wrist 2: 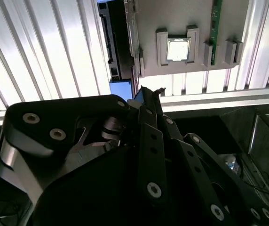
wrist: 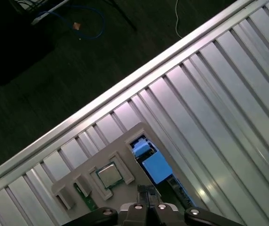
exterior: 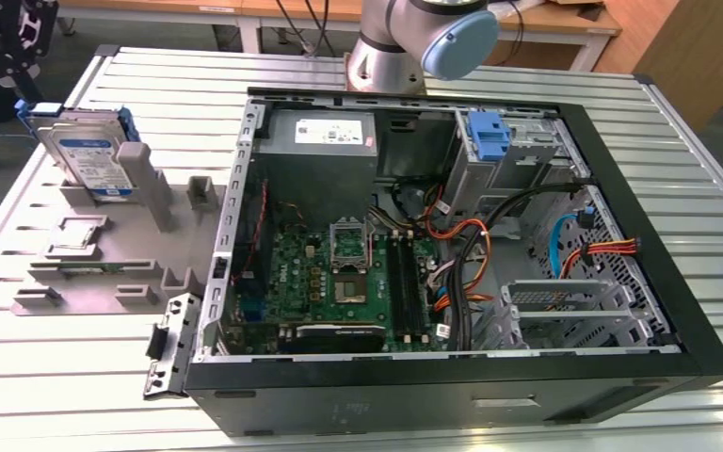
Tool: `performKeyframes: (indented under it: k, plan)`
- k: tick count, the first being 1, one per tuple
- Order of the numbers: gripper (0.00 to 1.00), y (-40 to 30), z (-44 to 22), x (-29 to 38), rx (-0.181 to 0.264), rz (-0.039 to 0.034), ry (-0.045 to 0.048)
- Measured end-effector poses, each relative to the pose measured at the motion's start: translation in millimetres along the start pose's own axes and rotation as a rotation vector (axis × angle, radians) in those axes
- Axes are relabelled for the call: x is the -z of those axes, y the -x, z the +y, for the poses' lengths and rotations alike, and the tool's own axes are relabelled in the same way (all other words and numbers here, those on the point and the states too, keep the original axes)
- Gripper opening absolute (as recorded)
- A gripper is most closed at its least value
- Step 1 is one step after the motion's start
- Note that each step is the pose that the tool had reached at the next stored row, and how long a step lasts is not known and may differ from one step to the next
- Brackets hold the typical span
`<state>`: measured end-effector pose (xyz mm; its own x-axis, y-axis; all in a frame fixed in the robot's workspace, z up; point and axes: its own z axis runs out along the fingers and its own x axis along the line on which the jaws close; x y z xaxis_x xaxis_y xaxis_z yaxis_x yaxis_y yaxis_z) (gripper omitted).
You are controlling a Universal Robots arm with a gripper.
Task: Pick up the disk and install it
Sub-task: 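Pick up the disk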
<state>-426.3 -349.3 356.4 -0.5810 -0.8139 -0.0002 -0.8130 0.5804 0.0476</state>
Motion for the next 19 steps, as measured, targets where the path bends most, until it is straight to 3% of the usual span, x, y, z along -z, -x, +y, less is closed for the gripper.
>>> performKeyframes:
  k: [19]
  plan:
    - [0.10, 0.0, 0.0, -0.1, 0.197, 0.0070, 0.0011]
